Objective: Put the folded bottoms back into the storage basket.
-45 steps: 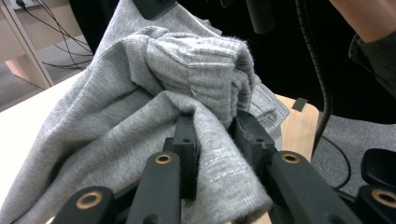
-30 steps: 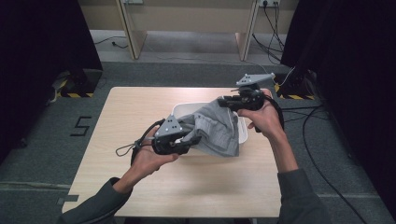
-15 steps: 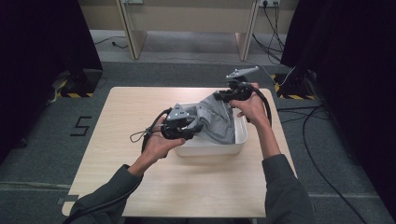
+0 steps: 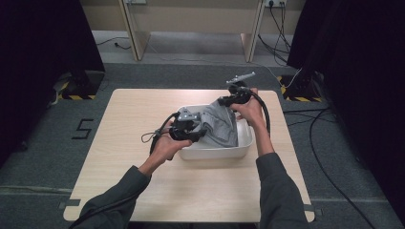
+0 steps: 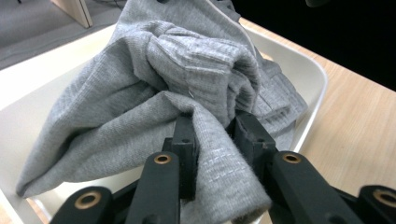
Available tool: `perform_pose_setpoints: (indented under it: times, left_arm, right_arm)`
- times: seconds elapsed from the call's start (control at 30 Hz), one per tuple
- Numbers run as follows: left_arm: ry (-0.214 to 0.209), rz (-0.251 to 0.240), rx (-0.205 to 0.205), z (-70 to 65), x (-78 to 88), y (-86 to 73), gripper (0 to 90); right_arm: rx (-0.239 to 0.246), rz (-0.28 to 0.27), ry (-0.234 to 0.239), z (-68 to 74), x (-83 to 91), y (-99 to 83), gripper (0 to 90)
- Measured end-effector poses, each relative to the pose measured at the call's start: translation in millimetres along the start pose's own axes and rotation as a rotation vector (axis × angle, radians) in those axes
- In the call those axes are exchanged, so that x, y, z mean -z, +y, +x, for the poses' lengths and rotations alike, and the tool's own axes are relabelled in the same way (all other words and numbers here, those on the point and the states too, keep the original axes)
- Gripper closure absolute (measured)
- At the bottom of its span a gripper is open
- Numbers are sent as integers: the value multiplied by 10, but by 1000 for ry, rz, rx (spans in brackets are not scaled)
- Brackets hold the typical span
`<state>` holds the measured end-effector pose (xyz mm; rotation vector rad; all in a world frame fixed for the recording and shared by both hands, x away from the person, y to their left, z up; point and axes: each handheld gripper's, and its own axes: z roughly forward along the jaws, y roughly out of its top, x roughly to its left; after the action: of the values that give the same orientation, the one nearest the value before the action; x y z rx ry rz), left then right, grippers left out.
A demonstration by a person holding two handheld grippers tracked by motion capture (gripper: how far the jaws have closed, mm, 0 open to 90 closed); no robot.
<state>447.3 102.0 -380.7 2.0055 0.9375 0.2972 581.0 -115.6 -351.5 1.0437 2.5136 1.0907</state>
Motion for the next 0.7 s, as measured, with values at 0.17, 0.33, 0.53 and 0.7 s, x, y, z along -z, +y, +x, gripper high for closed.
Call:
perform_pose_setpoints:
  times: [0.17,0.33,0.53,0.7]
  left_arm:
    - [-5,57,11,23,-82,-64,677]
    - [-6,101,26,54,-117,-107,609]
    - [8,23,26,68,67,-26,590]
    - [9,-34,3,37,310,62,567]
  right_arm:
    - [-13,43,-18,-44,-149,-117,789]
    - [-9,109,-66,-57,-246,-178,735]
    - [-35,139,-119,-73,-256,-209,612]
    - [-12,113,-158,-60,-109,-170,546]
